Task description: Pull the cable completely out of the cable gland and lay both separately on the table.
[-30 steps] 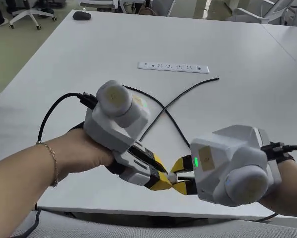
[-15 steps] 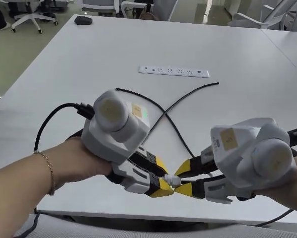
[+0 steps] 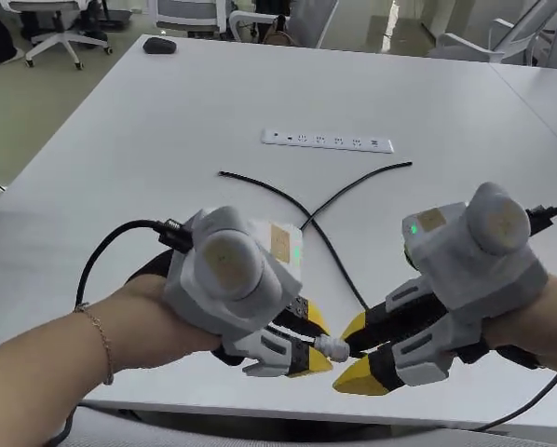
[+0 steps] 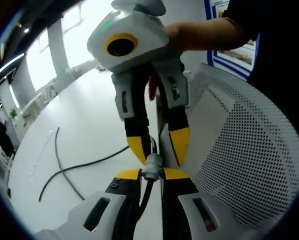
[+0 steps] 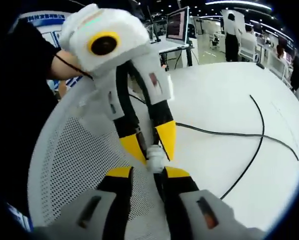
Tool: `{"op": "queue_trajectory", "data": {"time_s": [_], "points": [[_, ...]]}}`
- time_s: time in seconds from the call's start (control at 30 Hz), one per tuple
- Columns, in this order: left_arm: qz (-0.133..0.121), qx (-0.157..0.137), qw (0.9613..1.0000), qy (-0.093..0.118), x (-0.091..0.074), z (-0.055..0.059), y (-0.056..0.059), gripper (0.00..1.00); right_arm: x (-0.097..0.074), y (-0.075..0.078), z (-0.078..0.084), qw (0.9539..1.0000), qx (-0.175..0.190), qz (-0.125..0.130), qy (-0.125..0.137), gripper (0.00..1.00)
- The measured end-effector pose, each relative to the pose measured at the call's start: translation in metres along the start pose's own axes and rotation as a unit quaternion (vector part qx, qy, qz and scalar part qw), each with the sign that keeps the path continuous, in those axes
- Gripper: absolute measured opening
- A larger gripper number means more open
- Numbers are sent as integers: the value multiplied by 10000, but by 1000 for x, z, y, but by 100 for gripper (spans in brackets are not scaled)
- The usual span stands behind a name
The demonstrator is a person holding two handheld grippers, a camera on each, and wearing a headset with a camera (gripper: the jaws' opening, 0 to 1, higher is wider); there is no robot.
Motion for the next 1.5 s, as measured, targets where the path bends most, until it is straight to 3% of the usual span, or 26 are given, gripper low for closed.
{"op": "queue_trajectory", "data": {"time_s": [0.07,0.17,0.37,0.4,0.53,0.63,0.7,0.73,0.87,0.9,1.03,1.17,1.2,1.23,1.27,1.3,1.37,1.43,1.5], "points": [[-104,254,9996,-52,-1,-1,3,17,0,1,0,10000,21,-75,58,23],[-221,589,9978,-203,-2,-3,6,17,1,1,-1,9985,332,-414,167,22],[-357,995,9937,-379,-1,-7,12,17,1,2,-5,9947,654,-578,534,15],[-387,1091,9923,-433,-1,-8,12,17,1,3,-3,9954,697,-527,394,13],[-360,1001,9931,-483,2,-6,8,17,2,-2,-6,9997,174,-156,116,12],[-223,663,9966,-434,5,-4,5,17,2,-3,-8,9997,-85,206,-127,12],[-60,275,9990,-355,7,-1,3,17,2,-3,-10,9980,-286,470,-315,12],[83,-90,9996,-249,9,2,0,17,3,-4,-11,9966,-379,616,-404,12],[464,-814,9956,11,10,10,-3,17,5,-9,-14,9895,-779,1040,-628,11],[567,-996,9934,67,11,12,-3,17,5,-10,-14,9857,-944,1193,-725,11],[692,-1243,9898,39,15,15,-4,17,9,-14,-17,9728,-1419,1542,-988,11],[847,-1482,9853,26,17,20,-3,17,17,-18,-17,9531,-2086,1807,-1243,12],[832,-1480,9855,30,17,20,-3,17,19,-18,-15,9536,-2089,1743,-1287,13],[708,-1466,9867,-4,18,21,-2,17,23,-16,-12,9674,-1612,1602,-1118,20],[392,-1306,9907,-43,17,22,-5,17,26,-16,-11,9744,-1373,1485,-986,29],[320,-1227,9918,-130,16,23,-6,17,27,-13,-11,9769,-1250,1517,-835,36],[-60,-986,9949,-203,14,24,-9,17,27,-6,-7,9764,-940,1780,-782,29],[-171,-771,9965,-263,13,23,-9,17,26,2,-4,9744,-556,2057,-716,18],[-307,-710,9967,-232,12,21,-9,17,25,7,-4,9693,-413,2329,-666,20]]}}
Point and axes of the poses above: the centre of the closed fingertips' face, and the gripper's own axes: x roughly forward along the fingers, y roughly to its right, z roughly out of its underside, the point moved 9 cm from there along -x, roughly backward along the fingers, and after that the axes turned 14 degrees about -y, right-handed, at the moved point
